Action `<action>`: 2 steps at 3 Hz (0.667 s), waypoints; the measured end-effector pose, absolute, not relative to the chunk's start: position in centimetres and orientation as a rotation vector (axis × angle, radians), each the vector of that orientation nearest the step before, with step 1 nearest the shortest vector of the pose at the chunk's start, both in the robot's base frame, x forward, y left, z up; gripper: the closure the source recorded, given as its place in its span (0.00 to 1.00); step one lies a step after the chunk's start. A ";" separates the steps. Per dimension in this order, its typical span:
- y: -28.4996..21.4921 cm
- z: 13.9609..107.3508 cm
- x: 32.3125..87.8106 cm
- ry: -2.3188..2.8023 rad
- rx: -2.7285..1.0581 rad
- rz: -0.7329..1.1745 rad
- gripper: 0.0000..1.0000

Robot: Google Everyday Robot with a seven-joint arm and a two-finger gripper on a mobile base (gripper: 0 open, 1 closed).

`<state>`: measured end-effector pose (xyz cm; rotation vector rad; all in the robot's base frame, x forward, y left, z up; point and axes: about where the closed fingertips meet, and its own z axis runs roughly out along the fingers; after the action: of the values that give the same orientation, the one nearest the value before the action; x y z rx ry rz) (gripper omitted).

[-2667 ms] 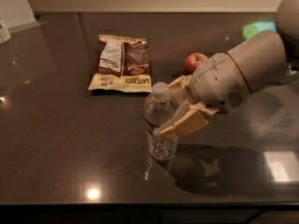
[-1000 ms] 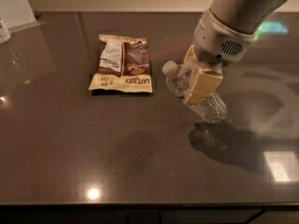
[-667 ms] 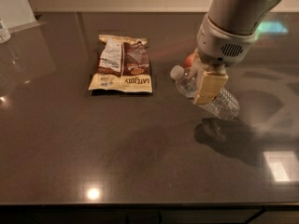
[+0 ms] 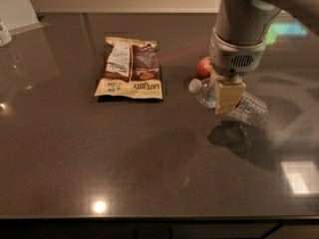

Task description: Knock water bottle over

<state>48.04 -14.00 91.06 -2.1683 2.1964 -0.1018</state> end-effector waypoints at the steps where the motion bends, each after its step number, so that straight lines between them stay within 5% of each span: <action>1: -14.3 89.9 48.0 2.212 -2.207 -0.161 0.61; 2: -14.1 88.9 47.5 2.215 -2.247 -0.201 0.37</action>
Offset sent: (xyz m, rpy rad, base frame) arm -0.0227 -0.0038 -0.0355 -0.1720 0.0694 0.0404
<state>47.55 -14.07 88.85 -2.2473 2.2147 -0.2007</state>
